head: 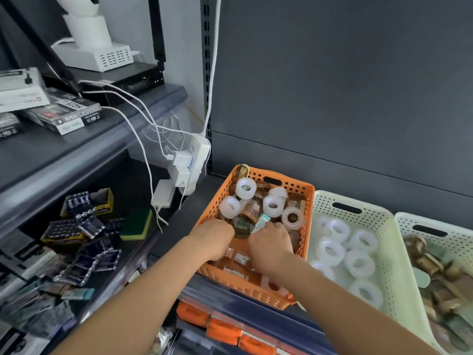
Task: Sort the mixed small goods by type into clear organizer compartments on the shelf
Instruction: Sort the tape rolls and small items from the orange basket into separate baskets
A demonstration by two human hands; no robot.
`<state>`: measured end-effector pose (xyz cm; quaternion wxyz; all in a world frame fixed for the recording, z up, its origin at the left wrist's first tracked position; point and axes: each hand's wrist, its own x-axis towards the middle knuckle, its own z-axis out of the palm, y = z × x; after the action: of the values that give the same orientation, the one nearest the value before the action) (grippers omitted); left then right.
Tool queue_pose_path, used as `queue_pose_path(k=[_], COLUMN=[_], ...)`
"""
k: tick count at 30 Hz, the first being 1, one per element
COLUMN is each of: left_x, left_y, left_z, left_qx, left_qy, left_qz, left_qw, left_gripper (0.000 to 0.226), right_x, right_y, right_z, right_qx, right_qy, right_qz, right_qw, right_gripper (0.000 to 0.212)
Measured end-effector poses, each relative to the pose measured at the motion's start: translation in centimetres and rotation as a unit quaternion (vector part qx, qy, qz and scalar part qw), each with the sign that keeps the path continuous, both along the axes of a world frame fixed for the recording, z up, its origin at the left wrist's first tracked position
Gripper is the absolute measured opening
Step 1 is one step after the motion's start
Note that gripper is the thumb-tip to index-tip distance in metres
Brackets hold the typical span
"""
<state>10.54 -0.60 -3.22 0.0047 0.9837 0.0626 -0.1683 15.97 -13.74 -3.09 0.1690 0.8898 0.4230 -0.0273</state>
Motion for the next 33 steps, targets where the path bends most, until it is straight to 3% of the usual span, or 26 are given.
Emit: queue_pose_path(k=[5, 9, 15, 18, 20, 22, 24, 26, 29, 33], left_x=[0.0, 0.0, -0.1, -0.3, -0.2, 0.0, 0.3, 0.8, 1.7, 3.4], left_y=[0.7, 0.6, 0.2, 0.3, 0.5, 0.7, 0.6, -0.1, -2.1, -5.9], left_z=[-0.5, -0.6, -0.8, -0.8, -0.4, 0.5, 1.4, 2.1, 2.9, 3.7], left_qx=[-0.041, -0.054, -0.033, -0.094, -0.148, -0.205, -0.265, -0.331, -0.404, -0.459], left_qy=[-0.034, 0.009, -0.004, -0.041, -0.092, -0.158, -0.221, -0.269, -0.307, -0.32], left_qz=[-0.029, -0.016, -0.021, 0.013, 0.042, 0.074, 0.1, 0.129, 0.167, 0.141], left_qw=[0.998, 0.998, 0.999, 0.995, 0.984, 0.963, 0.933, 0.895, 0.846, 0.817], left_gripper=[0.003, 0.021, 0.015, 0.017, 0.021, 0.023, 0.021, 0.02, 0.031, 0.026], right_x=[0.0, 0.3, 0.4, 0.4, 0.6, 0.9, 1.2, 1.6, 1.8, 2.1], right_y=[-0.1, -0.3, -0.5, -0.7, -1.0, -1.5, -1.9, -2.5, -4.0, -7.8], right_z=[-0.6, -0.3, -0.2, 0.2, 0.5, 1.0, 1.7, 2.5, 3.5, 4.0], right_qx=[0.014, -0.001, 0.002, 0.053, 0.138, 0.254, 0.366, 0.451, 0.54, 0.616], right_qy=[0.03, 0.055, 0.08, 0.101, 0.127, 0.175, 0.232, 0.274, 0.306, 0.346], right_qz=[0.006, 0.021, 0.051, 0.051, 0.024, -0.014, -0.049, -0.09, -0.139, -0.216], right_qw=[0.999, 0.998, 0.995, 0.992, 0.982, 0.951, 0.9, 0.845, 0.771, 0.674], right_gripper=[0.021, 0.029, 0.026, 0.014, 0.013, 0.013, 0.007, 0.016, 0.014, 0.017])
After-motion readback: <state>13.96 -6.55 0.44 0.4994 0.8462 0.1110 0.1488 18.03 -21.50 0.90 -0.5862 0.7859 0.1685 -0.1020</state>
